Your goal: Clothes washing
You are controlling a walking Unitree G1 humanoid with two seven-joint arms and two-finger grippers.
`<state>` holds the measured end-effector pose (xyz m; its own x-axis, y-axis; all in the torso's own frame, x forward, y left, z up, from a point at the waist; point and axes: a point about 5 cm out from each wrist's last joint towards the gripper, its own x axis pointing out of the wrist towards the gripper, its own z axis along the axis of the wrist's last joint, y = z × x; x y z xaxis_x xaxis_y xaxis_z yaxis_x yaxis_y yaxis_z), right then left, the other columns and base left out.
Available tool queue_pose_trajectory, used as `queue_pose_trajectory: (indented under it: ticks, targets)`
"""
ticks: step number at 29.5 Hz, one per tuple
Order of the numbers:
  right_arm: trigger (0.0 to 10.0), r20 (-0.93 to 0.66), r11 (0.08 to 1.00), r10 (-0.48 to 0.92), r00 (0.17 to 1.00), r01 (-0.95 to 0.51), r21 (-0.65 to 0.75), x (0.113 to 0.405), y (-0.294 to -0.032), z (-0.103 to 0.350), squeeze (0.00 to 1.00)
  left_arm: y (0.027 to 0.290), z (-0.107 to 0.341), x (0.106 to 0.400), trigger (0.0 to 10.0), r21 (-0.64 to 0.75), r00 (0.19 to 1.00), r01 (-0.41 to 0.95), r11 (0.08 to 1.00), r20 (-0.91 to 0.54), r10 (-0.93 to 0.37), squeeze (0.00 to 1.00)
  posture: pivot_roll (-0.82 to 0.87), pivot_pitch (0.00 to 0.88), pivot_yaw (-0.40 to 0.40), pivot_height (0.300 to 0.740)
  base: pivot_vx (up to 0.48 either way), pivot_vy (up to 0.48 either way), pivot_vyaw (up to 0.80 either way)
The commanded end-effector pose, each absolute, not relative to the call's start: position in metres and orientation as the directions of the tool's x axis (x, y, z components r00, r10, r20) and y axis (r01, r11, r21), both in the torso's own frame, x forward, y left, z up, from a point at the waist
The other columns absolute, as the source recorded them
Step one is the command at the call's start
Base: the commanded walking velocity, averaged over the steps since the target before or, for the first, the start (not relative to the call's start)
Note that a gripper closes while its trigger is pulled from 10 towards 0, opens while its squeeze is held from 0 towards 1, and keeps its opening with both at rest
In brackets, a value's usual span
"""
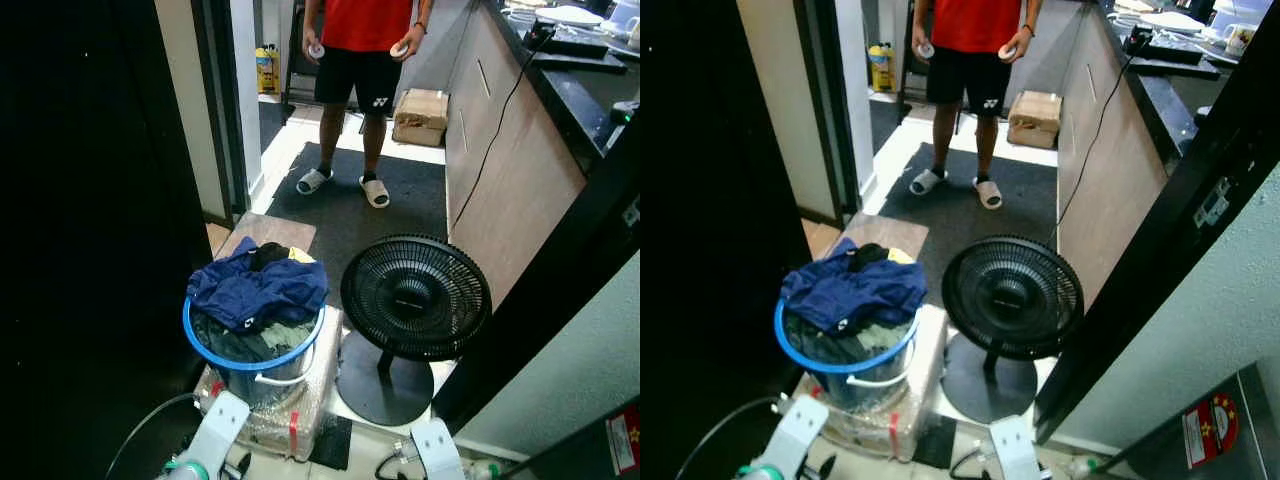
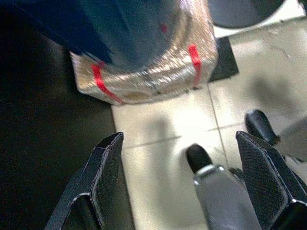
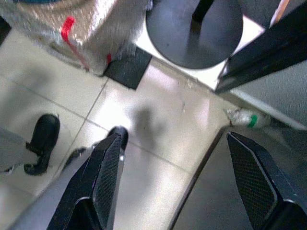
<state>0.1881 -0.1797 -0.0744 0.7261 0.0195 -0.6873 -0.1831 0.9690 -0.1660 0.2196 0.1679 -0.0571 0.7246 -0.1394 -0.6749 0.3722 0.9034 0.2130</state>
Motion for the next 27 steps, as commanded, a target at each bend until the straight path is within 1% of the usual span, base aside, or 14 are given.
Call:
queue_pose_trajectory:
  ticks: [1, 7, 9, 11, 16, 18, 22, 24, 25, 26, 27]
  targets:
    - [10.0, -0.699, 0.969, 0.029, 0.714, -0.192, -0.156, 0.186, -0.18, -0.076, 0.0, 0.166, -0.061, 0.214, 10.0, 0.218, 0.706, 0.396, 0.892, -0.694, -0.143, 0.0, 0.06, 0.0, 0.007, 0.74, 0.0, 0.0, 0.0]
    - [10.0, -0.697, 0.956, 0.076, 0.713, -0.25, -0.151, 0.189, -0.17, -0.075, 0.0, 0.164, -0.062, 0.215, 10.0, 0.239, 0.698, 0.429, 0.871, -0.7, -0.151, 0.0, 0.07, 0.0, -0.008, 0.74, 0.0, 0.0, 0.0]
    - [10.0, -0.687, 0.925, 0.139, 0.713, -0.341, -0.167, 0.194, -0.159, -0.073, 0.0, 0.167, -0.059, 0.219, 10.0, 0.246, 0.71, 0.403, 0.882, -0.691, -0.132, 0.0, 0.08, 0.0, -0.015, 0.74, 0.0, 0.0, 0.0]
    - [10.0, -0.686, 0.914, 0.155, 0.711, -0.366, -0.173, 0.195, -0.156, -0.073, 0.0, 0.168, -0.059, 0.221, 10.0, 0.247, 0.714, 0.395, 0.885, -0.689, -0.126, 0.0, 0.08, 0.0, -0.015, 0.74, 0.0, 0.0, 0.0]
    - [10.0, -0.703, 0.898, 0.156, 0.694, -0.396, -0.191, 0.192, -0.156, -0.075, 0.0, 0.168, -0.061, 0.218, 10.0, 0.268, 0.704, 0.426, 0.864, -0.698, -0.13, 0.0, 0.09, 0.0, -0.021, 0.74, 0.0, 0.0, 0.0]
    - [10.0, -0.725, 0.871, 0.17, 0.668, -0.446, -0.206, 0.188, -0.158, -0.077, 0.0, 0.173, -0.064, 0.212, 10.0, 0.292, 0.69, 0.446, 0.846, -0.714, -0.117, 0.0, 0.1, 0.0, -0.03, 0.74, 0.0, 0.0, 0.0]
    - [10.0, -0.703, 0.859, 0.224, 0.674, -0.477, -0.183, 0.193, -0.153, -0.074, 0.0, 0.177, -0.063, 0.213, 10.0, 0.306, 0.707, 0.427, 0.851, -0.7, -0.103, 0.0, 0.1, 0.0, -0.029, 0.74, 0.0, 0.0, 0.0]
    - [10.0, -0.703, 0.859, 0.224, 0.674, -0.477, -0.183, 0.193, -0.153, -0.074, 0.0, 0.177, -0.063, 0.213, 10.0, 0.306, 0.707, 0.427, 0.851, -0.7, -0.103, 0.0, 0.1, 0.0, -0.029, 0.74, 0.0, 0.0, 0.0]
    - [10.0, -0.644, 0.824, 0.32, 0.695, -0.54, -0.173, 0.205, -0.136, -0.064, 0.0, 0.166, -0.052, 0.228, 10.0, 0.305, 0.761, 0.424, 0.853, -0.631, -0.152, 0.0, 0.09, 0.0, -0.027, 0.74, 0.0, 0.0, 0.0]
    - [10.0, -0.644, 0.824, 0.32, 0.695, -0.54, -0.173, 0.205, -0.136, -0.064, 0.0, 0.166, -0.052, 0.228, 10.0, 0.305, 0.761, 0.424, 0.853, -0.631, -0.152, 0.0, 0.09, 0.0, -0.027, 0.74, 0.0, 0.0, 0.0]
    - [10.0, -0.589, 0.801, 0.398, 0.704, -0.579, -0.151, 0.215, -0.12, -0.055, 0.0, 0.154, -0.041, 0.24, 10.0, 0.307, 0.801, 0.438, 0.845, -0.561, -0.211, 0.0, 0.09, 0.0, -0.026, 0.74, 0.0, 0.0, 0.0]
